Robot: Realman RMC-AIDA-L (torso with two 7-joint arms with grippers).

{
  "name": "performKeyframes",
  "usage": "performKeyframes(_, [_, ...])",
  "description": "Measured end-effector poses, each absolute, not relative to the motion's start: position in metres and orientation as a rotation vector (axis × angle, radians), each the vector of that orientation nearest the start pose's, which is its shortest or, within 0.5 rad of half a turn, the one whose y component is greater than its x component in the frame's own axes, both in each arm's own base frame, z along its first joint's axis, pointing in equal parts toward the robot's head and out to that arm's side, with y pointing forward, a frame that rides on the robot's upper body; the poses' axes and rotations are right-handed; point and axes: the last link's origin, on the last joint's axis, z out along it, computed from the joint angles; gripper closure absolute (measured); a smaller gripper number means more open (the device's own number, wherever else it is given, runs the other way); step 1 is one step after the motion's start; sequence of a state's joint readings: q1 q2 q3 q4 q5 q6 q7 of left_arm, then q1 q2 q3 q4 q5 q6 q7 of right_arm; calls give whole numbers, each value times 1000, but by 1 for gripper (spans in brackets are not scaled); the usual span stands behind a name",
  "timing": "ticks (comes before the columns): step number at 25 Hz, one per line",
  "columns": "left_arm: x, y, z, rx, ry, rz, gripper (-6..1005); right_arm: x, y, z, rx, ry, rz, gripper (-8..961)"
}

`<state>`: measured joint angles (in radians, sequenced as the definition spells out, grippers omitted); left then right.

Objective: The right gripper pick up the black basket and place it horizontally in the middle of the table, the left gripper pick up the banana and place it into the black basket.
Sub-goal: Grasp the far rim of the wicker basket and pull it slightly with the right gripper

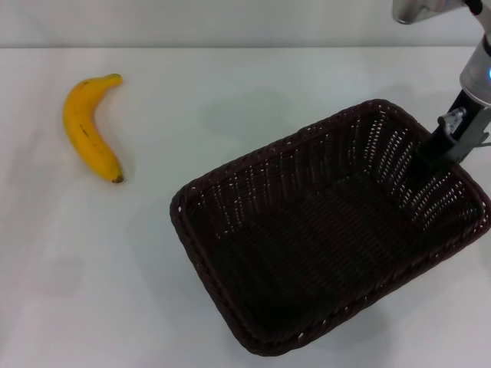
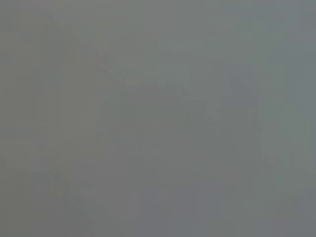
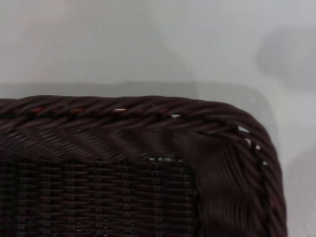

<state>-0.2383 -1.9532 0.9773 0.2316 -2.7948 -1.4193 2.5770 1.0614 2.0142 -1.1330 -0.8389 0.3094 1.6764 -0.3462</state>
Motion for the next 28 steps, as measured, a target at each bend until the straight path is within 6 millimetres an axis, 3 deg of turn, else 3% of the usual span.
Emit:
performKeyframes(1, [-387, 278, 130, -1297, -444, -907, 121, 152, 410, 15, -2348, 1324, -770, 278])
performKeyframes(5, [-387, 277, 130, -1295, -446, -908, 121, 151, 409, 13, -2349, 1337, -765, 473])
performKeyframes(8, [-388, 274, 131, -1290, -441, -904, 121, 150, 411, 13, -2329, 1356, -738, 713])
performKeyframes(13, [-392, 271, 135, -1256, -441, -892, 121, 149, 414, 11, -2272, 1407, -713, 817])
performKeyframes(23, [-398, 264, 143, -1164, -352, -756, 121, 137, 420, 17, -2080, 1640, -571, 818])
performKeyframes(28, [-402, 262, 153, -1116, -335, -737, 121, 146, 417, 23, -1986, 1809, -454, 819])
